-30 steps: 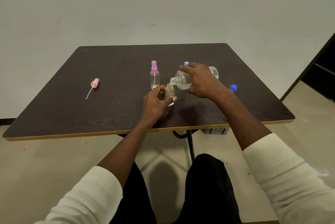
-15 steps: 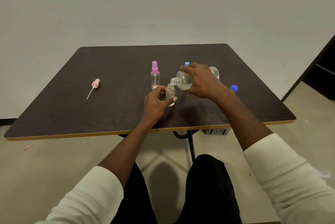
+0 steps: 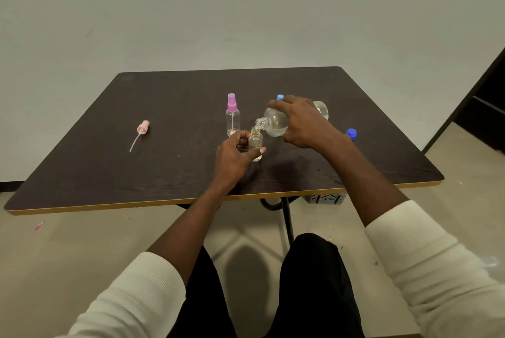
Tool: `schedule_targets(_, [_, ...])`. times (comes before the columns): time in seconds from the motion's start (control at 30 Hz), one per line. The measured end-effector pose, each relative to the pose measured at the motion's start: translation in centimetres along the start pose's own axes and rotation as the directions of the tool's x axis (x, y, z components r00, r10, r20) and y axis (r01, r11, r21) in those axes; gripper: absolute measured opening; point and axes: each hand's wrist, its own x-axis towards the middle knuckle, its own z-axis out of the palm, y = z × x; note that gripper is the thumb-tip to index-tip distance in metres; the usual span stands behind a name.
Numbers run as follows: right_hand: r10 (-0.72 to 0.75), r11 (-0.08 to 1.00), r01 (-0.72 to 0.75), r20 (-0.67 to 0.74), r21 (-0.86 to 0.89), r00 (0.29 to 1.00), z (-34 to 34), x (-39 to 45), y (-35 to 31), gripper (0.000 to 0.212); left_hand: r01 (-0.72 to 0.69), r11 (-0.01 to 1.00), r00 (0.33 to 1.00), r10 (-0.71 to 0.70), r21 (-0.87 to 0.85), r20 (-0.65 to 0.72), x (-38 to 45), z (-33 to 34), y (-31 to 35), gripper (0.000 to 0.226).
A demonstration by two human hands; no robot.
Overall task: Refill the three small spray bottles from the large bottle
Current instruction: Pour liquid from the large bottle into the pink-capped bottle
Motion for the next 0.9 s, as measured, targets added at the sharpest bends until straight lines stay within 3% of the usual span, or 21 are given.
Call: schedule_targets(0.9, [-0.003,1.0,0.003,0.016,-0.01,1.0,-0.21,-0.03,-0.21,0.074,-0.019,1.0,1.0,0.019,0.008,-0.005,-0.2,-0.13,0.46,0.03])
